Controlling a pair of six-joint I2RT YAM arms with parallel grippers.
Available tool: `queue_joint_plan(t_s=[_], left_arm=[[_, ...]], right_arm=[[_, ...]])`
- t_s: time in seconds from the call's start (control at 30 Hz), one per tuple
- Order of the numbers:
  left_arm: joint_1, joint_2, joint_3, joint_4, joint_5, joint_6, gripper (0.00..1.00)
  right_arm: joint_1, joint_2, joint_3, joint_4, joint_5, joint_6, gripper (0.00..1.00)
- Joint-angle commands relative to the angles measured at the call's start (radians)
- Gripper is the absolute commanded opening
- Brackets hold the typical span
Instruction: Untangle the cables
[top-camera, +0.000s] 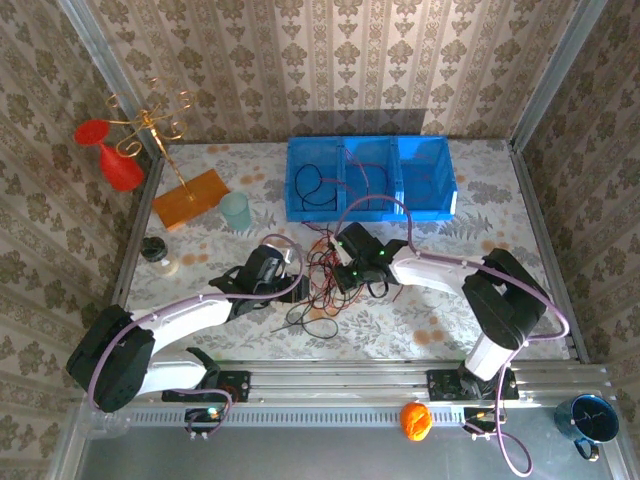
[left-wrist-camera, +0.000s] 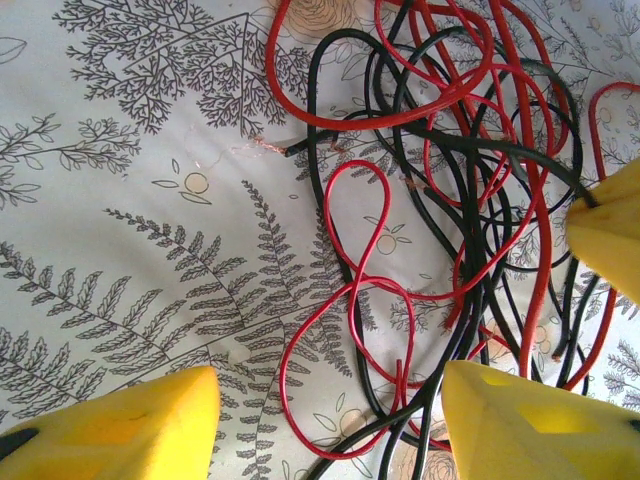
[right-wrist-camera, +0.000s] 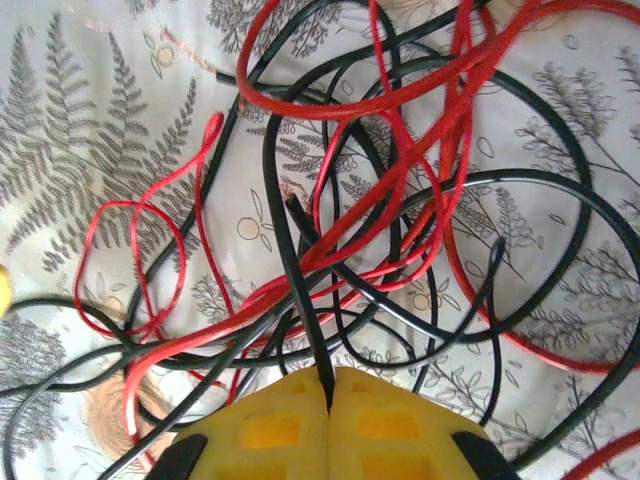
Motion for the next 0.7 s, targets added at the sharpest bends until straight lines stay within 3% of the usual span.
queue_joint_plan(t_s=[0.0, 0.37, 0.67], left_arm=[[-0.005, -0.034, 0.046, -0.040, -0.002, -0.009, 0.61], [-0.011, -0.146, 0.087, -0.056, -0.018, -0.053, 0.61], [-0.040, -0.121, 0.159, -0.001, 0.047, -0.069, 0.61]], right_arm=[[0.014, -0.134, -0.020, -0.020, 0.038, -0.023, 0.00], [0.023, -0.530, 0.033, -0.199, 0.139, -0.096, 0.00], [0.040, -0.641, 0.100, -0.161, 0.179, -0.137, 0.00]])
